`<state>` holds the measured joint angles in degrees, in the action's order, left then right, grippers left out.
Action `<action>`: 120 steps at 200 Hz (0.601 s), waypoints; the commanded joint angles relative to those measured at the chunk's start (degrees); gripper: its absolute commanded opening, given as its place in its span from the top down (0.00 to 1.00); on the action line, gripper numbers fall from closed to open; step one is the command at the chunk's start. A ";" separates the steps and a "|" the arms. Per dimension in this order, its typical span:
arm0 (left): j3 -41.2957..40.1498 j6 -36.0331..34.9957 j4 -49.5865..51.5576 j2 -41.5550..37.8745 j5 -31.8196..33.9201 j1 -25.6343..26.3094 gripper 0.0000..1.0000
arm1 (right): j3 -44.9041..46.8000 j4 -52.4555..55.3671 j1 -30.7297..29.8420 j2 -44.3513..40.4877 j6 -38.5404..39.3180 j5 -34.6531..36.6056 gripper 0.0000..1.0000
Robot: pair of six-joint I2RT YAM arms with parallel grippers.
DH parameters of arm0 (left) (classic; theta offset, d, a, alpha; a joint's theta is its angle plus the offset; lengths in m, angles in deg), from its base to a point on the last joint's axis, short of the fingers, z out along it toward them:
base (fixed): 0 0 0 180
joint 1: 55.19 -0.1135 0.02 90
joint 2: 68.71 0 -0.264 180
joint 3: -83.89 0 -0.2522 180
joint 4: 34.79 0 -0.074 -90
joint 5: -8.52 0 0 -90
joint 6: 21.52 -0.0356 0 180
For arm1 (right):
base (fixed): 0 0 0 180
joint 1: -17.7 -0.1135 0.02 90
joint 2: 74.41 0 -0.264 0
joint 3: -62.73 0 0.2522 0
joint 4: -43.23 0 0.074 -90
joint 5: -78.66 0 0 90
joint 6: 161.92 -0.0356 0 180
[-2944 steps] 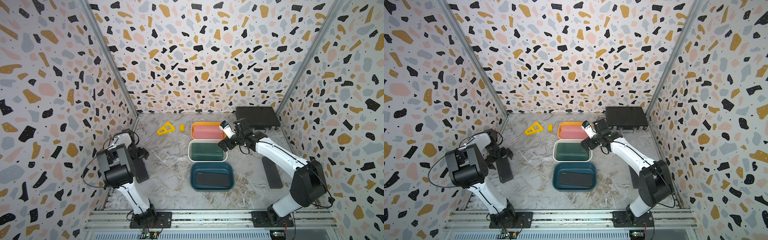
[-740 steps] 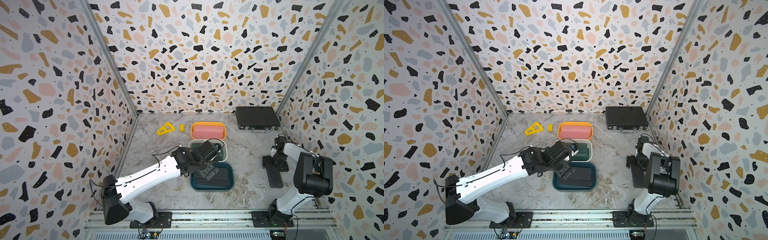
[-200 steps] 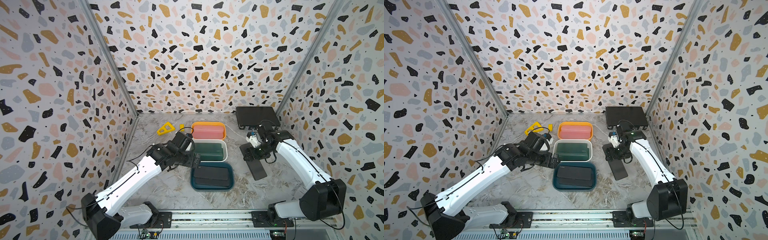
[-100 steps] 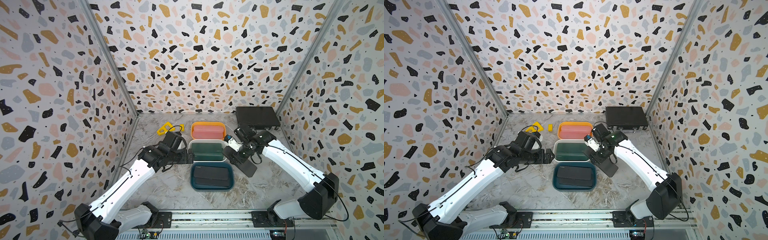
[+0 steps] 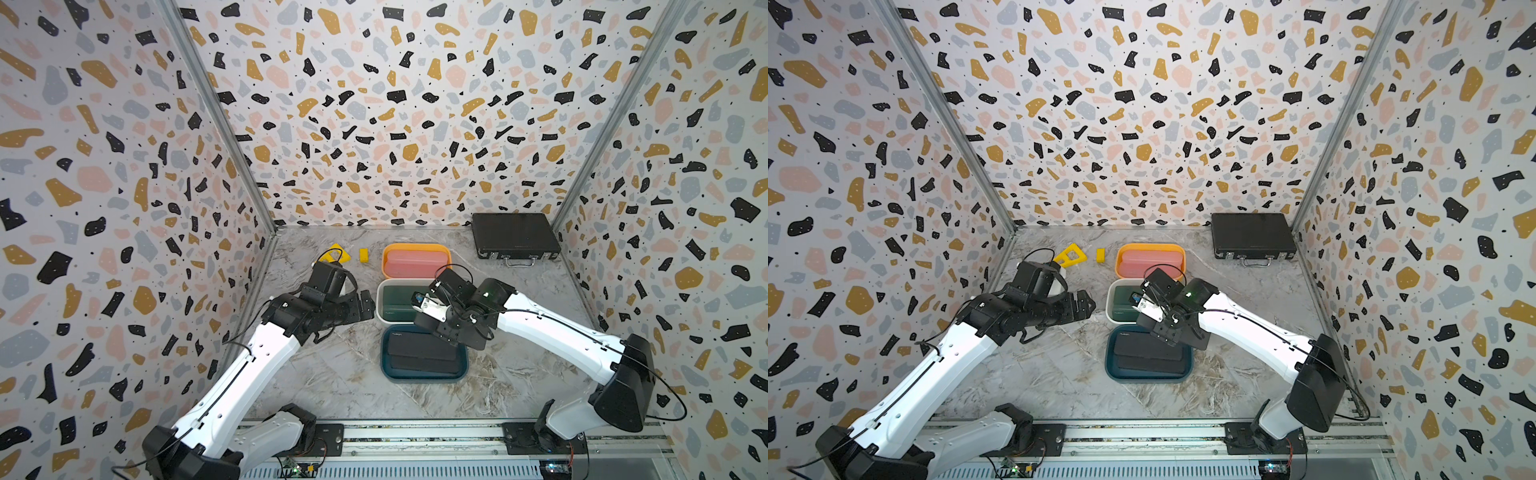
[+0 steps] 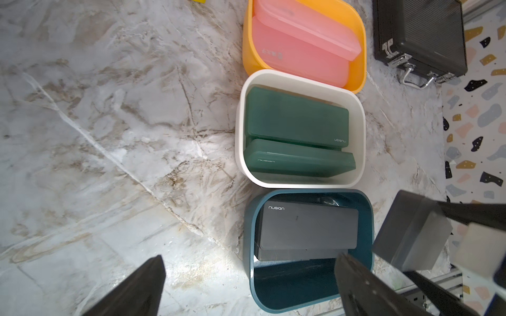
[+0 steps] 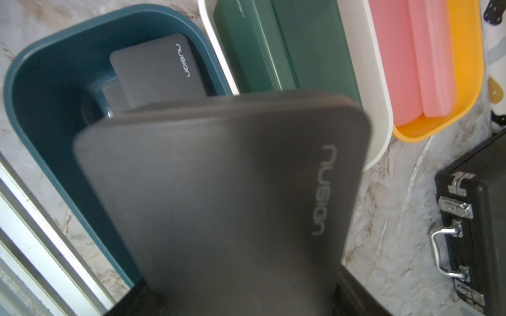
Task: Place the pencil cases by color into the storage box
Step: Place the pencil case at the storage box.
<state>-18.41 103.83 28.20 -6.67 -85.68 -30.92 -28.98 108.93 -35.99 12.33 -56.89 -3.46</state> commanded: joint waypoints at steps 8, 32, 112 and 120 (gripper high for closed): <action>-1.35 1.10 0.04 -1.85 -1.61 -3.41 0.00 | 1.17 -4.35 -3.98 0.14 1.23 4.33 0.53; -2.54 2.26 -0.89 -2.85 -3.31 -5.73 0.00 | 2.23 -6.66 -7.61 1.09 1.92 4.56 0.53; -4.35 2.86 -1.38 -3.26 -4.49 -7.66 0.00 | 3.94 -9.83 -12.78 7.11 -1.38 6.07 0.53; -4.35 2.74 -1.41 -3.24 -4.59 -7.65 0.00 | 4.32 -10.08 -13.16 7.46 -1.99 6.25 0.53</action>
<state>-22.21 106.56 28.09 -9.25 -89.62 -38.15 -24.98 99.93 -48.10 19.76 -56.54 1.02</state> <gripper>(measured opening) 0.999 0.747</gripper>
